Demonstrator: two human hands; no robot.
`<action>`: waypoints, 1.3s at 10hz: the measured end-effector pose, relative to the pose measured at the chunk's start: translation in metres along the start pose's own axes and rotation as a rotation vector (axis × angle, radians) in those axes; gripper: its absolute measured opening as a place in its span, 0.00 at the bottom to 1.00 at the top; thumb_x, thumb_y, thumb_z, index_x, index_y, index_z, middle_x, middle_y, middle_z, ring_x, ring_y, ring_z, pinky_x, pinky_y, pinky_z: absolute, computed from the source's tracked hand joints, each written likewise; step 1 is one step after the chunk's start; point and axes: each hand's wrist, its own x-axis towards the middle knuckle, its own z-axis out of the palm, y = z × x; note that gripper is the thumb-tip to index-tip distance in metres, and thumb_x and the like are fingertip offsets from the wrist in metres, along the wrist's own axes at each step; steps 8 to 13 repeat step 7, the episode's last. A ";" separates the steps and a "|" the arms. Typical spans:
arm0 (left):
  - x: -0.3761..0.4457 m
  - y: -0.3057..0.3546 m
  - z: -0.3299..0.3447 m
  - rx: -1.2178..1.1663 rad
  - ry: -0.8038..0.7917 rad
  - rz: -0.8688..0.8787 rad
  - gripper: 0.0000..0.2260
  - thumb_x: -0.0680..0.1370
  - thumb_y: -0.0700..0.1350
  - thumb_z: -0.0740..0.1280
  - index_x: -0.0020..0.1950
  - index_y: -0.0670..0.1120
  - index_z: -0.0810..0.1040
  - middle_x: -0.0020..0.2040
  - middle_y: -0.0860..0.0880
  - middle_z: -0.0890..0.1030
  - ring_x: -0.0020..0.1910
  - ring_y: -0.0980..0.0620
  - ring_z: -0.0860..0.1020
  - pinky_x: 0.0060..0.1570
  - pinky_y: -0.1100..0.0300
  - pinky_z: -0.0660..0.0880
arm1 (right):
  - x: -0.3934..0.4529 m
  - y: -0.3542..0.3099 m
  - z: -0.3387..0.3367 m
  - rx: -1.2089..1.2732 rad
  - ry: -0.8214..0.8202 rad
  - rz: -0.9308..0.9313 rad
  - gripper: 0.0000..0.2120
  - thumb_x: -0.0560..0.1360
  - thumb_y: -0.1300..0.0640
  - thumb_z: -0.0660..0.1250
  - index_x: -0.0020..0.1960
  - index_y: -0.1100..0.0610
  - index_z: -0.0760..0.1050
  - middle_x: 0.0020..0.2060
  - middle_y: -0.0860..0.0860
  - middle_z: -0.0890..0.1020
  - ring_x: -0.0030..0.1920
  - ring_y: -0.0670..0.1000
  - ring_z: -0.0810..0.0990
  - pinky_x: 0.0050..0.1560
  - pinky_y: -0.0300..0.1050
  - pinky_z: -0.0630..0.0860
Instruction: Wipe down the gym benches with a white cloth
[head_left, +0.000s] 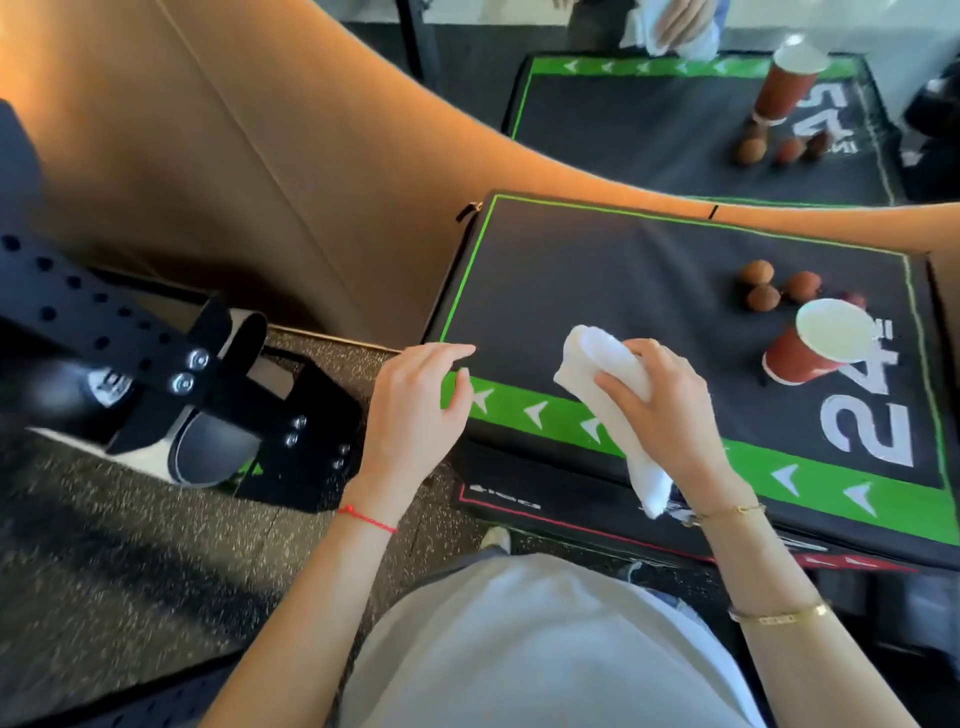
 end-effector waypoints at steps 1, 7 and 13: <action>0.030 -0.021 0.002 -0.013 -0.033 0.050 0.11 0.77 0.41 0.66 0.58 0.46 0.81 0.55 0.50 0.83 0.55 0.50 0.80 0.59 0.53 0.75 | 0.021 -0.010 0.019 -0.060 0.011 0.044 0.13 0.77 0.48 0.69 0.59 0.51 0.75 0.53 0.47 0.80 0.53 0.54 0.74 0.48 0.42 0.60; 0.089 -0.056 0.027 -0.111 -0.148 0.204 0.10 0.78 0.42 0.66 0.58 0.47 0.81 0.55 0.52 0.83 0.56 0.52 0.79 0.60 0.59 0.69 | 0.040 -0.030 0.050 -0.086 0.101 0.168 0.22 0.76 0.44 0.70 0.67 0.49 0.74 0.63 0.45 0.78 0.66 0.52 0.70 0.64 0.46 0.61; 0.089 -0.056 0.027 -0.111 -0.148 0.204 0.10 0.78 0.42 0.66 0.58 0.47 0.81 0.55 0.52 0.83 0.56 0.52 0.79 0.60 0.59 0.69 | 0.040 -0.030 0.050 -0.086 0.101 0.168 0.22 0.76 0.44 0.70 0.67 0.49 0.74 0.63 0.45 0.78 0.66 0.52 0.70 0.64 0.46 0.61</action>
